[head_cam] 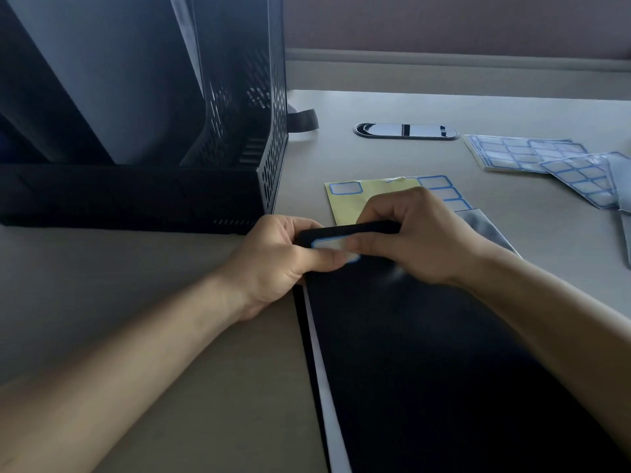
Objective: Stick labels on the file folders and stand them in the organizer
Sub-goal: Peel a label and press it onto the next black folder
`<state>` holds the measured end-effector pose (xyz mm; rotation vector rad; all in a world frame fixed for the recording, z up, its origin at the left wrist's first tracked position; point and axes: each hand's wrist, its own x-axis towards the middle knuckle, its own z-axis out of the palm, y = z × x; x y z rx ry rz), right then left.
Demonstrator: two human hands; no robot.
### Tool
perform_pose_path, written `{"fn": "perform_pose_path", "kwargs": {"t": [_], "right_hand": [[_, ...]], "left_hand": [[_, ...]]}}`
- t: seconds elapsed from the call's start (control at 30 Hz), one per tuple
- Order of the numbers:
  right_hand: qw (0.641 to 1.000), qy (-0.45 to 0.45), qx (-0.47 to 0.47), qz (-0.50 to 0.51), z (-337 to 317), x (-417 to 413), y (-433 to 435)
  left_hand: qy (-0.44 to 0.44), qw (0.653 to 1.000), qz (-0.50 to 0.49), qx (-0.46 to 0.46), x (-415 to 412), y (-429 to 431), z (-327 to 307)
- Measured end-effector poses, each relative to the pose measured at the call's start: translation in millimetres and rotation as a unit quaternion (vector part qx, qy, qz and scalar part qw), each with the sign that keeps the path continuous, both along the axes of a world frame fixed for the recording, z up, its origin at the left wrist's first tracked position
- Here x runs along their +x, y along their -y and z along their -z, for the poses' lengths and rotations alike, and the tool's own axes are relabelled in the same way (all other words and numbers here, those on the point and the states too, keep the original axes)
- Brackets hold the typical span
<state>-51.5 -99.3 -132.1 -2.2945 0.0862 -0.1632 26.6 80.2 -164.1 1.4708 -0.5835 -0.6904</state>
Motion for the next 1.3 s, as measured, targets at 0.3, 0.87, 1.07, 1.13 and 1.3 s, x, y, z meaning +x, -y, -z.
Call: {"fn": "perform_pose_path", "kwargs": {"t": [0.3, 0.87, 1.07, 1.13, 1.3], "right_hand": [[0.997, -0.044, 0.056, 0.010, 12, 4, 9], [0.981, 0.018, -0.177, 0.080, -17, 13, 29], [0.947, -0.043, -0.293, 0.125, -16, -34, 72], [0.933, -0.081, -0.304, 0.176, -10, -54, 78], [0.912, -0.159, -0.268, 0.266, -9, -96, 74]], "left_hand": [[0.132, 0.990, -0.025, 0.044, -8, 0, 3], [0.209, 0.961, -0.155, 0.094, -7, 4, 11], [0.207, 0.967, -0.134, 0.063, -6, 0, 12], [0.243, 0.957, -0.142, 0.063, -8, -1, 14], [0.360, 0.916, -0.153, 0.087, -12, -3, 19]]}}
